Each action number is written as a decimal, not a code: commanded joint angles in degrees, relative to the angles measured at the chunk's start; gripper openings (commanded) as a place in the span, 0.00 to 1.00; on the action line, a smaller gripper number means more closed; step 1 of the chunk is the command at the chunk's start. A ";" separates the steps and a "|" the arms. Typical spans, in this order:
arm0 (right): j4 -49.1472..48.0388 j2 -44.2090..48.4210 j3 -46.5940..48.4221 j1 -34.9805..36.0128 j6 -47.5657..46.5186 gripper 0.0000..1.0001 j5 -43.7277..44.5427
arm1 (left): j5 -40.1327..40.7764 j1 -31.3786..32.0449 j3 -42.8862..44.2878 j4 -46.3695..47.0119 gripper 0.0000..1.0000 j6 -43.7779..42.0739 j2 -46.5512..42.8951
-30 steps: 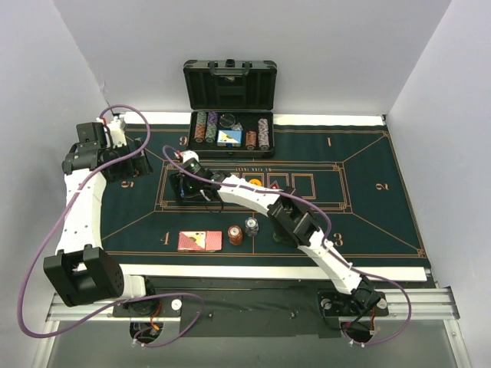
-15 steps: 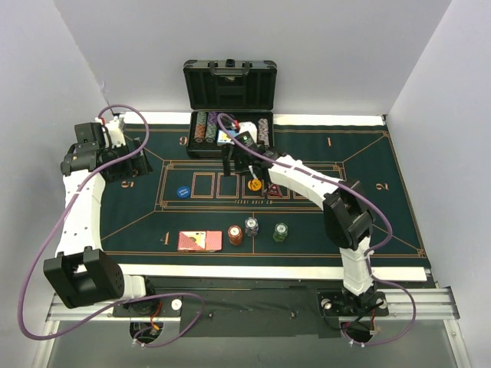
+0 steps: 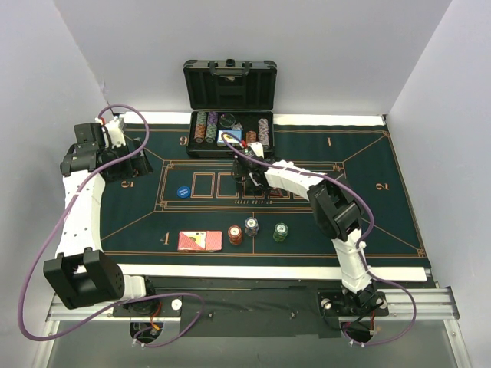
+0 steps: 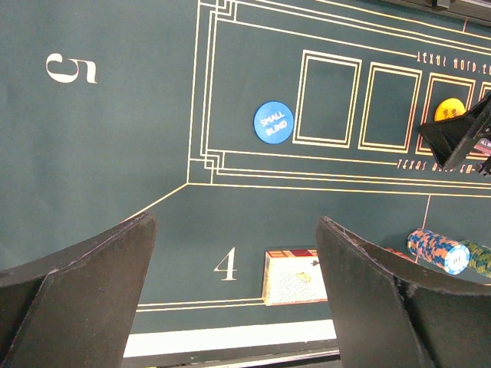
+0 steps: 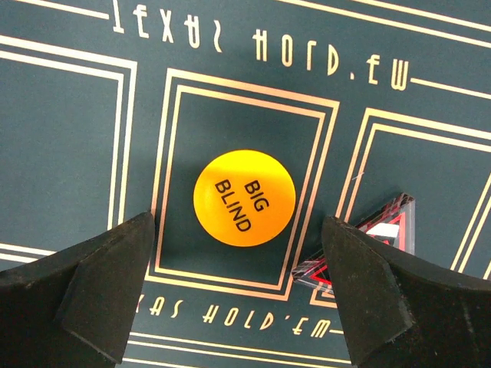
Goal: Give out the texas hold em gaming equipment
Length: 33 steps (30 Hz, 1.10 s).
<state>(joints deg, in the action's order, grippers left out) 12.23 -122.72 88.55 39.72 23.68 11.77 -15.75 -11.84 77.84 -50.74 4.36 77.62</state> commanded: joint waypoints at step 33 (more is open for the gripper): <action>10.44 -0.86 1.45 -14.05 6.55 0.27 7.83 | -1.74 -1.44 1.35 0.47 0.96 -0.05 -1.78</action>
<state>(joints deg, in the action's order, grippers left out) 14.87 -123.00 89.06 30.13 28.99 14.87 -16.49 -12.62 77.84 -50.83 4.75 77.58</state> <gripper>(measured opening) 0.451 0.956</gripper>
